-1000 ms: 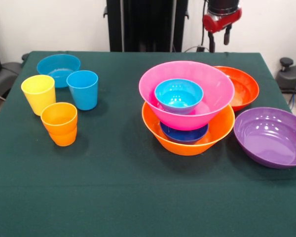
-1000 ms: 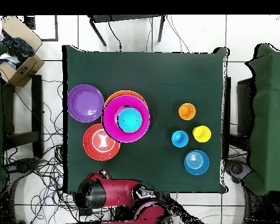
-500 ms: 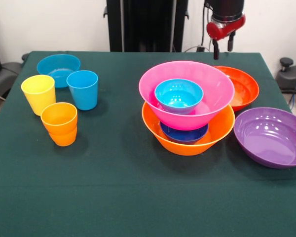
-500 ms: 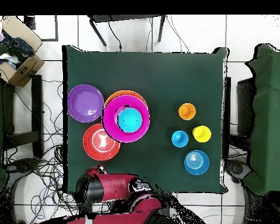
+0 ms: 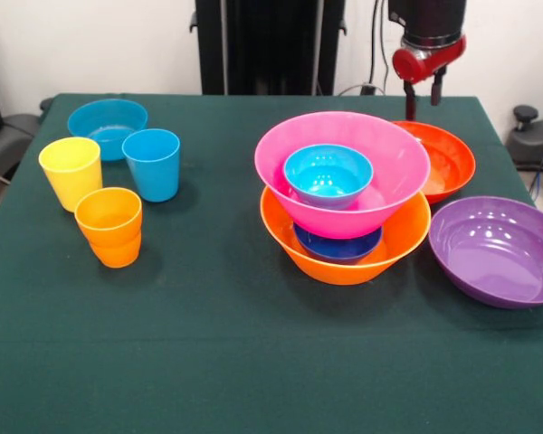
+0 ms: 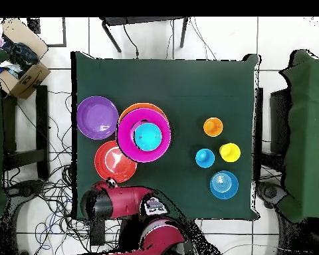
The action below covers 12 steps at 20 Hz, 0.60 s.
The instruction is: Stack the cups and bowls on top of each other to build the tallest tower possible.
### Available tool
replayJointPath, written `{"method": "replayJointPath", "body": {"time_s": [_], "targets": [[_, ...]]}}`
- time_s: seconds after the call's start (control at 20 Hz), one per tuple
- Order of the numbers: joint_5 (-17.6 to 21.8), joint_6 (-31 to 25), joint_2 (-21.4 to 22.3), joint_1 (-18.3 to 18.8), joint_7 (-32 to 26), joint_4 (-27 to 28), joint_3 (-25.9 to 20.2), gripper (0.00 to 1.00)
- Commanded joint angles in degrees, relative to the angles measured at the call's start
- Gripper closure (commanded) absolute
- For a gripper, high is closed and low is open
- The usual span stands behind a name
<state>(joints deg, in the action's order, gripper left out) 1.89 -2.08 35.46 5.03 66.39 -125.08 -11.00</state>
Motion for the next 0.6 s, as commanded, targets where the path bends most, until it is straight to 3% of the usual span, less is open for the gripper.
{"method": "replayJointPath", "body": {"time_s": [0.05, 0.6], "targets": [[1.2, -7.9, 1.6, -1.8, 5.1, 9.3, -4.1, 0.0], [3.6, -5.7, -0.8, -2.2, 5.0, 11.3, -3.7, 0.0]]}}
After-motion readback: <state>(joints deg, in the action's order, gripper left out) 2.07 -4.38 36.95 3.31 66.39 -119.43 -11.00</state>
